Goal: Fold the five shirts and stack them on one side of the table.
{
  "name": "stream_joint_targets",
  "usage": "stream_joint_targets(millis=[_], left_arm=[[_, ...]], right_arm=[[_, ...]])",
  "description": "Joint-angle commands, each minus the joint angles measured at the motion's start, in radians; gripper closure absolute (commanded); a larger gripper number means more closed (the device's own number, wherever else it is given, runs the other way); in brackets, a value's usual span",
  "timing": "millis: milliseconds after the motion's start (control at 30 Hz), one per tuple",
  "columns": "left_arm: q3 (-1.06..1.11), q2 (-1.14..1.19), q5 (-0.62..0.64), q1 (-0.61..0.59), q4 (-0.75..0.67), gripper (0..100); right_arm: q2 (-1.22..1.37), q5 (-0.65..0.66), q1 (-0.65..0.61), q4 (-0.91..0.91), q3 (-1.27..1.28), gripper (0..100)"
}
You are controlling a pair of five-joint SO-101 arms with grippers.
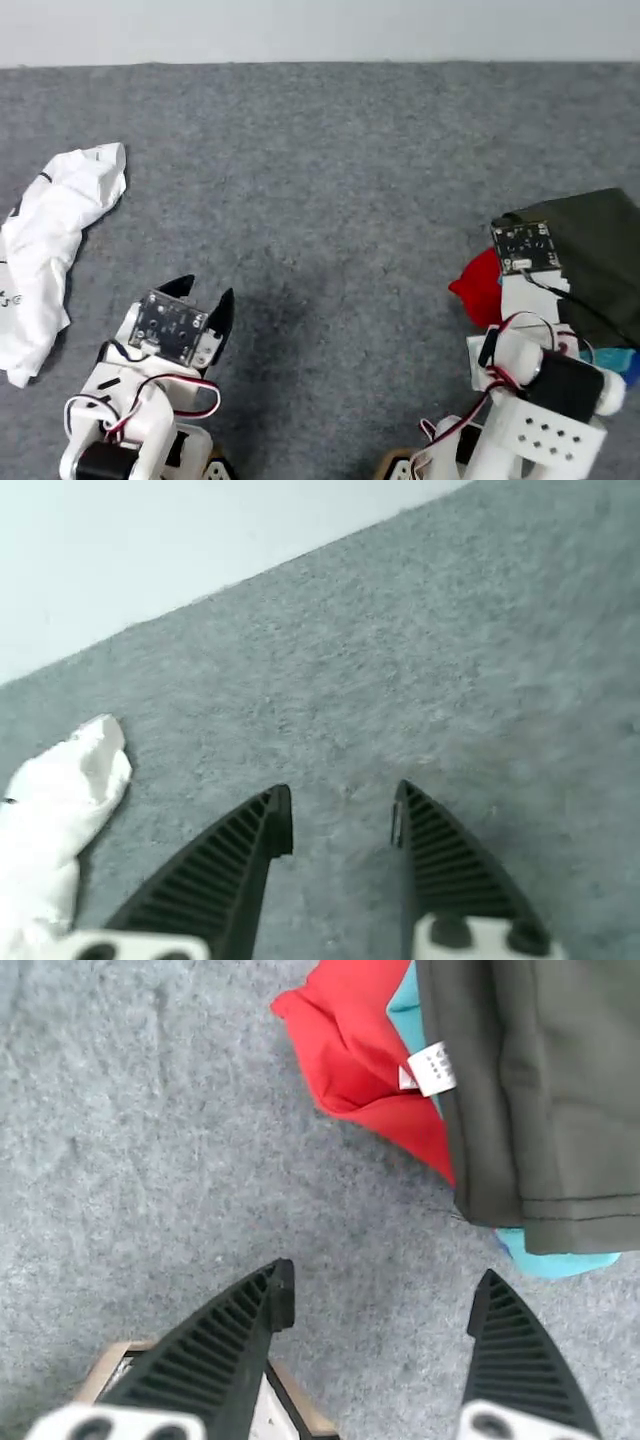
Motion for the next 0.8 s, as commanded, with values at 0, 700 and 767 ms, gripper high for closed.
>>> stream_joint_targets(millis=[0, 700, 767], left_arm=[[0.016, -0.006, -0.040, -0.054, 0.003, 83], [0.354, -0.011, -0.041, -0.097, -0.072, 83], [0.361, -0.011, -0.041, -0.097, -0.072, 83]], right_arm=[[-0.004, 0.011, -0.008, 0.001, 0.000, 71.4], [-0.012, 0.011, -0.134, 0.001, 0.002, 71.4], [-0.012, 0.011, -0.134, 0.001, 0.002, 71.4]])
